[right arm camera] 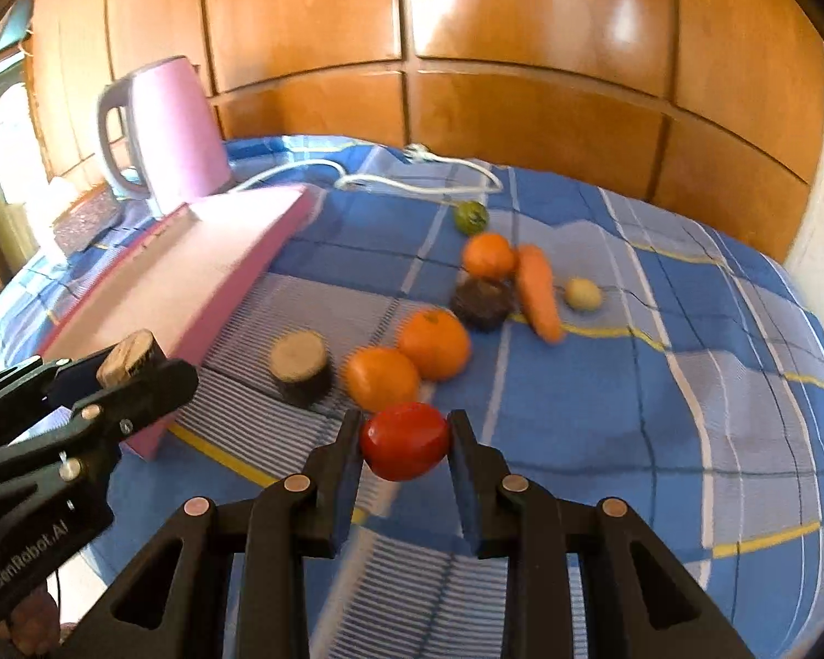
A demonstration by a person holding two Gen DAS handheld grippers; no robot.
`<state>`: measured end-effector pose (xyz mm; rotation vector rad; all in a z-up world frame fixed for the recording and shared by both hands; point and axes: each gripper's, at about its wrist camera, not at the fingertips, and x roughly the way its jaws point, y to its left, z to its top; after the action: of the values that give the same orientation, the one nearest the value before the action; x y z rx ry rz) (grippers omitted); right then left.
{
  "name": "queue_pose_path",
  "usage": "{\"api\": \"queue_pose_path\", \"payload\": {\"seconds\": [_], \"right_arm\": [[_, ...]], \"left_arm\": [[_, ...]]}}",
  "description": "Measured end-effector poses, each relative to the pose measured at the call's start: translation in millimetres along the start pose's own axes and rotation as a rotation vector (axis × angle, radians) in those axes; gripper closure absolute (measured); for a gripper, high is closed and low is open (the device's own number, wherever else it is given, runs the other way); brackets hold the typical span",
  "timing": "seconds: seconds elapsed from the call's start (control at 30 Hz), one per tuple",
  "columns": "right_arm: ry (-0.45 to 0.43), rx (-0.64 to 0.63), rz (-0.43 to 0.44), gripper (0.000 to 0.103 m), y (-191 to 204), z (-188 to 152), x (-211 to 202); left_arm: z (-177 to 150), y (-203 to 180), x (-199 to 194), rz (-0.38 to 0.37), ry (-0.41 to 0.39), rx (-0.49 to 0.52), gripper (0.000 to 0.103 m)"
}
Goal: Organize fruits
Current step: 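Carry both items over the pink tray and open both tools to drop them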
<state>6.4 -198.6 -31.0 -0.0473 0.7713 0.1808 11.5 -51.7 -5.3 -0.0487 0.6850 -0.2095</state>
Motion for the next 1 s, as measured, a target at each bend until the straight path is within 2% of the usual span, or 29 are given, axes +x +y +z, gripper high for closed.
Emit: {"api": "queue_pose_path", "payload": {"seconds": [0.23, 0.57, 0.7, 0.87, 1.0], "right_arm": [[-0.004, -0.060, 0.091, 0.073, 33.3, 22.3, 6.6], [0.001, -0.156, 0.217, 0.073, 91.0, 55.1, 24.2], [0.001, -0.174, 0.227, 0.073, 112.6, 70.3, 39.0], [0.002, -0.206, 0.250, 0.072, 139.8, 86.8, 53.1], [-0.007, -0.223, 0.254, 0.066, 149.9, 85.9, 52.6]], "left_arm": [[15.6, 60.9, -9.0, 0.136, -0.029, -0.147, 0.070], [8.7, 119.9, -7.8, 0.313, -0.013, -0.262, 0.070], [2.5, 133.6, -5.1, 0.342, 0.007, -0.294, 0.068], [-2.1, 135.6, -4.8, 0.344, 0.013, -0.297, 0.053], [-0.3, 135.8, -4.1, 0.343, 0.013, -0.301, 0.051]]}}
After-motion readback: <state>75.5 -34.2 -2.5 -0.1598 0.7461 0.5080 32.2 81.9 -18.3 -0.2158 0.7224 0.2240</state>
